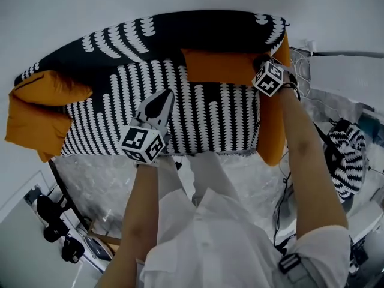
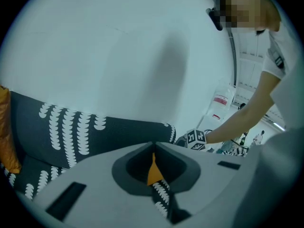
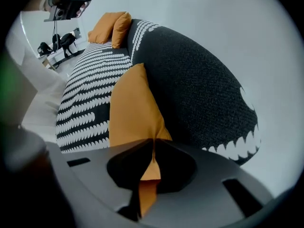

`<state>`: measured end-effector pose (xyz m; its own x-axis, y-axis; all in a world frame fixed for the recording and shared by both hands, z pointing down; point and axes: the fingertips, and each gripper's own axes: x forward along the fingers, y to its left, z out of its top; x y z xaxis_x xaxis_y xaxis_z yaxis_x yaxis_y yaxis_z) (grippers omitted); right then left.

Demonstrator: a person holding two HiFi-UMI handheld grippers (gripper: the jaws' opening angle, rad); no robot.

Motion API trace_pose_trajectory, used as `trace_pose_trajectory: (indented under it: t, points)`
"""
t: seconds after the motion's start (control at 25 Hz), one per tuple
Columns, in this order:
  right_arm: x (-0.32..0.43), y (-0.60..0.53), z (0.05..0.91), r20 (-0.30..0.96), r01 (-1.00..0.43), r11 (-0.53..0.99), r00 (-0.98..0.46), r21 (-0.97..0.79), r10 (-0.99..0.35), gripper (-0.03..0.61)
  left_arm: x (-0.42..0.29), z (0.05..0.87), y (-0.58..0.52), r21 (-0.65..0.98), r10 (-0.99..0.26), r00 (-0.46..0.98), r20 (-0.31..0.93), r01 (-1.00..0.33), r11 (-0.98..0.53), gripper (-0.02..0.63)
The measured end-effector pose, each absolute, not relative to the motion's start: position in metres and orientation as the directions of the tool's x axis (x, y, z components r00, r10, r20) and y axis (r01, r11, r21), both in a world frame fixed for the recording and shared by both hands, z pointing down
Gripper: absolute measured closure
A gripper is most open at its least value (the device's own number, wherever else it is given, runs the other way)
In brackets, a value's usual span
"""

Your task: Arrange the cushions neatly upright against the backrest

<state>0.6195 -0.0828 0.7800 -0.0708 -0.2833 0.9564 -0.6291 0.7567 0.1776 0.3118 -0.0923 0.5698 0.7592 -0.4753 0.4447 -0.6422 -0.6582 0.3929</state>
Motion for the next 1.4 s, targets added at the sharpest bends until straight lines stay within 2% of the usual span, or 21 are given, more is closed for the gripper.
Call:
trace_pose_trajectory:
  t: [0.48, 0.68, 0.92, 1.12, 1.4]
  points:
    - [0.63, -0.087, 0.808, 0.961, -0.71, 0.683, -0.029, 0.173, -0.274, 0.538, 0.305, 0.578, -0.101, 0.376, -0.489, 0.735, 0.469, -0.667, -0.643, 0.584]
    - [0.625, -0.088, 0.802, 0.96, -0.751, 0.643, -0.042, 0.154, -0.278, 0.476, 0.293, 0.577, -0.105, 0.37, -0.508, 0.722, 0.47, -0.684, -0.629, 0.584]
    - [0.606, -0.108, 0.775, 0.942, -0.736, 0.656, -0.08, 0.165, -0.326, 0.476, 0.284, 0.568, -0.112, 0.367, -0.536, 0.71, 0.457, -0.7, -0.613, 0.584]
    - [0.558, -0.127, 0.735, 0.895, -0.79, 0.601, -0.177, 0.119, -0.409, 0.476, 0.262, 0.555, -0.113, 0.37, -0.56, 0.702, 0.44, -0.71, -0.6, 0.584]
    - [0.437, -0.149, 0.674, 0.807, -0.823, 0.568, -0.336, 0.001, -0.487, 0.477, 0.18, 0.531, -0.119, 0.36, -0.626, 0.66, 0.415, -0.751, -0.553, 0.584]
